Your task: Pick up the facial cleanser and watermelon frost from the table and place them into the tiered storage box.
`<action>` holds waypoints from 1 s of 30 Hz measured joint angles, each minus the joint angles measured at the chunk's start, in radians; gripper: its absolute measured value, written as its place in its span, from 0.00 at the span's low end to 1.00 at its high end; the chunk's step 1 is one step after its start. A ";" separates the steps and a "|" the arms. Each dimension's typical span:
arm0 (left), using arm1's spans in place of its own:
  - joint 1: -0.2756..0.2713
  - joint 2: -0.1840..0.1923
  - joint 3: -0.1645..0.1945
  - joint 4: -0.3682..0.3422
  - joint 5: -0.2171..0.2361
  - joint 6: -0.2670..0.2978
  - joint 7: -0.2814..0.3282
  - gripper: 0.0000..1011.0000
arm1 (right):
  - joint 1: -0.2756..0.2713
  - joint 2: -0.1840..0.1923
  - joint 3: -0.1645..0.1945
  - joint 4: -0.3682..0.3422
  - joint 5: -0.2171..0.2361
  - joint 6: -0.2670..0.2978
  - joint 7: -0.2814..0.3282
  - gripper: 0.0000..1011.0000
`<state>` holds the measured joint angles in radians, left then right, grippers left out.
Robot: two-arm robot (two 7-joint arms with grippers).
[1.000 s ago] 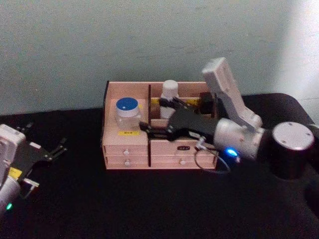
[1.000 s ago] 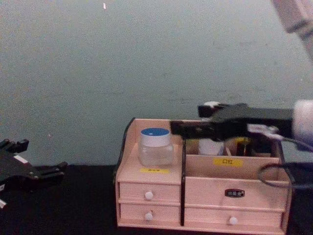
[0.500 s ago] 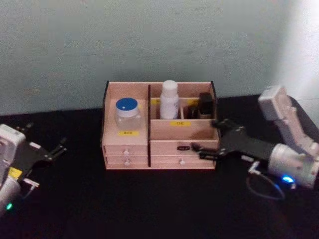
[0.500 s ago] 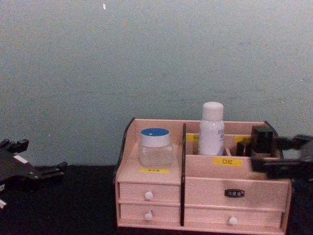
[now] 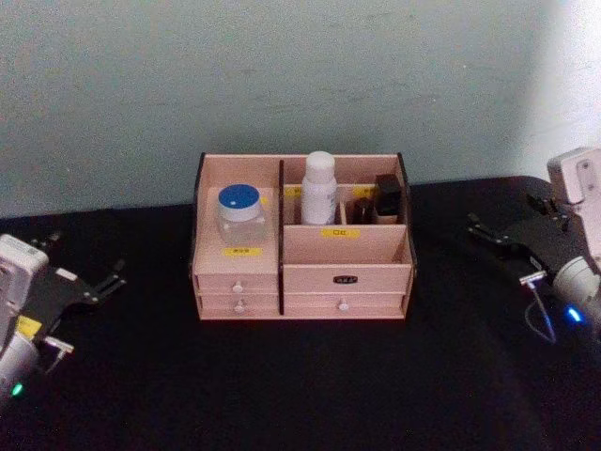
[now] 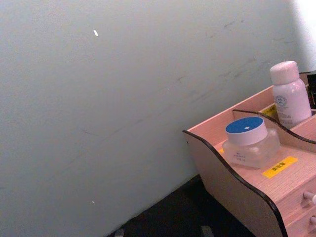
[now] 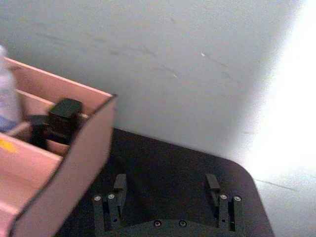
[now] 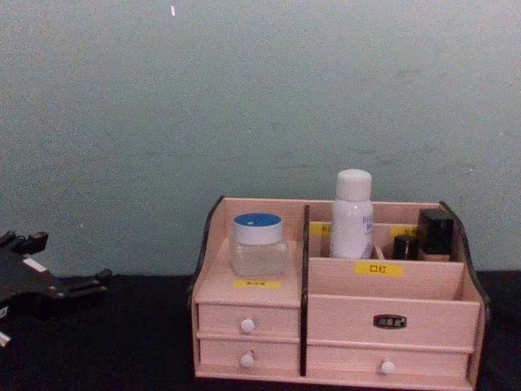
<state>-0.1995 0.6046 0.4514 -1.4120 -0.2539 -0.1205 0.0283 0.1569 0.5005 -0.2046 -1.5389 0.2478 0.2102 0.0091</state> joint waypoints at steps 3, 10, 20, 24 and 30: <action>0.000 0.000 0.000 0.000 0.000 0.000 0.000 0.99 | 0.009 -0.019 -0.009 0.026 -0.035 0.001 -0.036 0.99; 0.000 0.000 0.000 0.000 0.000 0.000 0.000 0.99 | 0.030 -0.075 -0.054 0.108 -0.127 -0.011 -0.101 0.99; 0.000 0.000 0.000 0.000 0.000 0.000 0.000 0.99 | 0.041 -0.099 -0.078 0.158 -0.178 -0.022 -0.105 0.99; 0.000 0.000 0.000 0.000 0.000 0.000 0.000 0.99 | 0.040 -0.098 -0.077 0.156 -0.177 -0.022 -0.105 0.99; 0.000 0.000 0.000 0.000 0.000 0.000 0.000 0.99 | 0.040 -0.097 -0.076 0.153 -0.174 -0.022 -0.105 0.99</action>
<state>-0.1995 0.6047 0.4514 -1.4120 -0.2539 -0.1205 0.0283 0.1967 0.4036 -0.2806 -1.3863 0.0737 0.1883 -0.0957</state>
